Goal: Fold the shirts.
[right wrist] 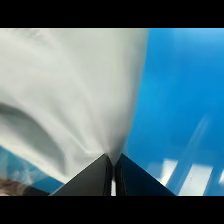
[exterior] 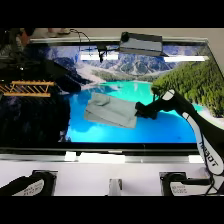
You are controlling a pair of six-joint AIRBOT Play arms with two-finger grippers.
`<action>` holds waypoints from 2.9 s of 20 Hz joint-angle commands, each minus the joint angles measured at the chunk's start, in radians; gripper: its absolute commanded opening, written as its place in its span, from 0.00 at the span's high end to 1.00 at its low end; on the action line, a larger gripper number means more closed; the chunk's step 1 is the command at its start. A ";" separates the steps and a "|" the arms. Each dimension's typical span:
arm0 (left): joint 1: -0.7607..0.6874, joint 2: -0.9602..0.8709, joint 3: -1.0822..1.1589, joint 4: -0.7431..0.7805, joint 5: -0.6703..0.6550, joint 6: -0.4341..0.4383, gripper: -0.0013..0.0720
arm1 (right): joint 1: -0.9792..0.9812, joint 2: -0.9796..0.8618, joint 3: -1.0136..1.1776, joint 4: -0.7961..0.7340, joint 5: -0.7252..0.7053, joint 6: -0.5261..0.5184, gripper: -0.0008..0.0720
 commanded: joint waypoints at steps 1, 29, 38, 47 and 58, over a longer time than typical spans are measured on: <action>0.000 0.001 0.000 0.000 0.000 -0.001 0.93 | 0.003 0.008 0.194 -0.082 0.030 -0.044 0.96; -0.002 -0.002 0.000 0.000 -0.061 -0.001 0.93 | -1.225 0.048 0.171 -0.374 0.419 0.102 0.96; -0.012 -0.002 0.000 0.000 -0.060 0.000 0.93 | -1.225 0.075 0.082 -0.584 0.424 0.083 0.96; -0.012 -0.002 0.000 0.001 -0.059 0.000 0.93 | -1.225 0.075 0.009 -0.758 0.402 0.063 0.74; -0.206 -0.099 0.228 0.931 -0.142 -0.291 0.94 | -0.709 0.093 0.563 -0.689 0.219 0.043 0.13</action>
